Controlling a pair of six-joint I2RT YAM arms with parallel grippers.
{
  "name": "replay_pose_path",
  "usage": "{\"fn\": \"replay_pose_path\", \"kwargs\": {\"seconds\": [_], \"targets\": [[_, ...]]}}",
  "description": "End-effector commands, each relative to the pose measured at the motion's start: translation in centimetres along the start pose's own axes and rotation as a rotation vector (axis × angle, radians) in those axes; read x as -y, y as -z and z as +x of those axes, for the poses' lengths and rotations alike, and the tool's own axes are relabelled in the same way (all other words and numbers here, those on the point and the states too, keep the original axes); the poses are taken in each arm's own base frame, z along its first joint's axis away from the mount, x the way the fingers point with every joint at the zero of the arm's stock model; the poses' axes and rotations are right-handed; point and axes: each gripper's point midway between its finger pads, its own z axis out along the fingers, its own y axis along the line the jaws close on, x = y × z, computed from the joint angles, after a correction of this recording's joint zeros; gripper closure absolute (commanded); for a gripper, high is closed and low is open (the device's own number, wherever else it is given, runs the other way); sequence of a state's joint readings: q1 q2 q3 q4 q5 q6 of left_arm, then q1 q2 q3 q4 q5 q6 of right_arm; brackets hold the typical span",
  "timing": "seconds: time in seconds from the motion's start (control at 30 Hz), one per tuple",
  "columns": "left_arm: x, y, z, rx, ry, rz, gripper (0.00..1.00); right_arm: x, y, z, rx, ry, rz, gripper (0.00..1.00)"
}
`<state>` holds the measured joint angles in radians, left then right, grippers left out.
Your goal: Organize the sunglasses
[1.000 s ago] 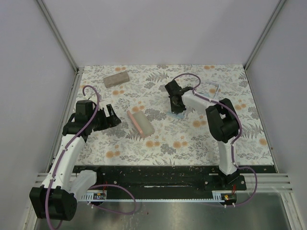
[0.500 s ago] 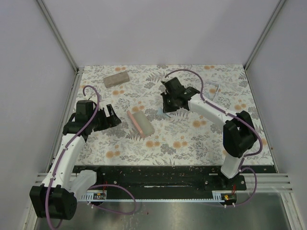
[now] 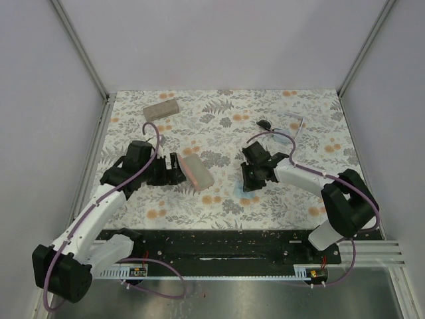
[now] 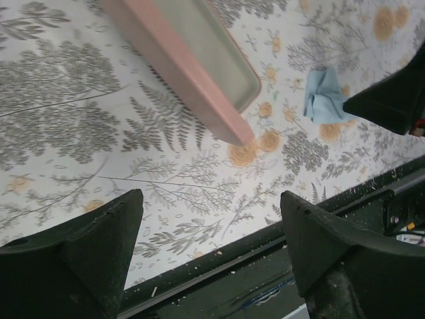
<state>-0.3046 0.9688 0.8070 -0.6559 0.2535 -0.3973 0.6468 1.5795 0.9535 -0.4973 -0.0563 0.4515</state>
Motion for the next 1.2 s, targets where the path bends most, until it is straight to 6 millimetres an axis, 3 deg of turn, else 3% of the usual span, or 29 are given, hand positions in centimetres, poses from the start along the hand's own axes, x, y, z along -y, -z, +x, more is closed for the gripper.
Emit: {"fn": "replay_pose_path", "kwargs": {"seconds": [0.0, 0.03, 0.2, 0.33, 0.43, 0.57, 0.67, 0.83, 0.9, 1.1, 1.17], "targets": [[2.9, -0.4, -0.2, 0.037, -0.039, 0.038, 0.12, -1.5, 1.3, -1.3, 0.105, -0.046, -0.094, 0.88], [3.5, -0.5, -0.1, 0.039, -0.055, 0.034, 0.12, -1.3, 1.4, -1.1, 0.107, -0.047, -0.09, 0.97], [6.1, -0.9, 0.6, 0.021, -0.102, 0.044, 0.13, -1.0, 1.8, -1.5, 0.135, -0.044, -0.076, 0.99], [8.0, -1.5, 1.2, 0.004, -0.129, 0.046, 0.13, -1.1, 1.7, -1.7, 0.131, -0.041, -0.071, 0.79], [8.4, -2.2, 1.4, 0.001, -0.121, 0.022, 0.13, -1.0, 1.5, -2.0, 0.132, -0.037, -0.06, 0.71], [8.9, -2.6, 1.6, -0.001, -0.099, 0.039, 0.13, -0.2, 1.0, -1.8, 0.123, -0.03, -0.019, 0.7], [9.1, -2.7, 1.7, 0.0, -0.1, 0.046, 0.13, 0.0, 0.8, -1.5, 0.106, -0.017, -0.01, 0.62], [8.8, -2.9, 2.2, -0.014, -0.104, 0.038, 0.13, 0.3, 0.3, -1.2, 0.095, -0.007, 0.002, 0.62], [8.7, -2.8, 2.3, -0.013, -0.103, 0.037, 0.13, 0.4, 0.3, -1.1, 0.091, -0.01, 0.008, 0.67], [8.5, -2.7, 2.6, -0.016, -0.103, 0.036, 0.13, 1.5, 0.7, -1.9, 0.134, -0.008, 0.071, 1.0], [8.4, -2.7, 2.7, -0.021, -0.104, 0.033, 0.13, 1.7, 1.0, -2.1, 0.147, -0.014, 0.083, 1.0]]}}
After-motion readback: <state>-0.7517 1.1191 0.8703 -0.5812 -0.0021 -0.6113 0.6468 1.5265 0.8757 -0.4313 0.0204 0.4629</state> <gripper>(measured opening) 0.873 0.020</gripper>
